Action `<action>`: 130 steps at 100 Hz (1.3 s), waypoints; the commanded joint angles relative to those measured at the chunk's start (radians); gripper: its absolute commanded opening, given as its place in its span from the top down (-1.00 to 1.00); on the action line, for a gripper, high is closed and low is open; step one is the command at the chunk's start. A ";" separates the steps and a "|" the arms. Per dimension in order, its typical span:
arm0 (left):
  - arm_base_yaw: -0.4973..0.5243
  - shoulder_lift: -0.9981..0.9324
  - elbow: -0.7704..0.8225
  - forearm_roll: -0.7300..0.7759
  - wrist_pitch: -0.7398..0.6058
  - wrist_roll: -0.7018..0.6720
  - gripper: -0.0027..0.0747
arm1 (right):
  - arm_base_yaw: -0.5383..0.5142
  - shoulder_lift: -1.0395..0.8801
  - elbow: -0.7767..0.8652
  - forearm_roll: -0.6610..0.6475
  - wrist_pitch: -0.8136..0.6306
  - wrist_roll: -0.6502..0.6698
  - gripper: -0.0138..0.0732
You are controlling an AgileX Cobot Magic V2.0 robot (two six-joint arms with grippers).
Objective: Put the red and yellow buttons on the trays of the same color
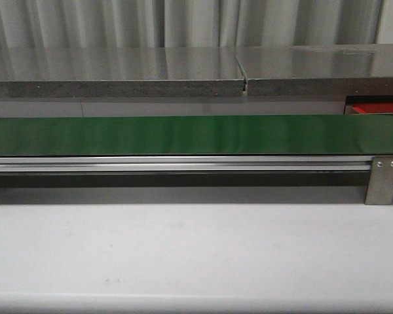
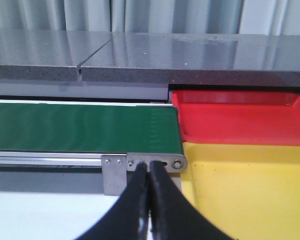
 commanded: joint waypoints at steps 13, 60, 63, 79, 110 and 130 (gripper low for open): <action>-0.001 0.108 -0.047 0.004 -0.158 -0.001 -0.21 | 0.000 -0.017 -0.023 -0.001 -0.075 -0.009 0.70; 0.167 0.423 -0.202 -0.005 -0.095 -0.142 -0.50 | 0.000 -0.017 -0.023 -0.001 -0.075 -0.009 0.70; 0.200 0.460 -0.224 -0.019 -0.072 -0.142 -0.50 | 0.000 -0.017 -0.023 -0.001 -0.075 -0.009 0.70; 0.347 0.618 -0.303 -0.102 0.036 -0.142 -0.50 | 0.000 -0.017 -0.023 -0.001 -0.075 -0.009 0.70; 0.490 0.906 -0.406 -0.126 0.089 -0.142 -0.44 | 0.000 -0.017 -0.023 -0.001 -0.075 -0.009 0.70; 0.509 1.066 -0.502 -0.097 0.120 -0.142 -0.36 | 0.000 -0.017 -0.023 -0.001 -0.075 -0.009 0.70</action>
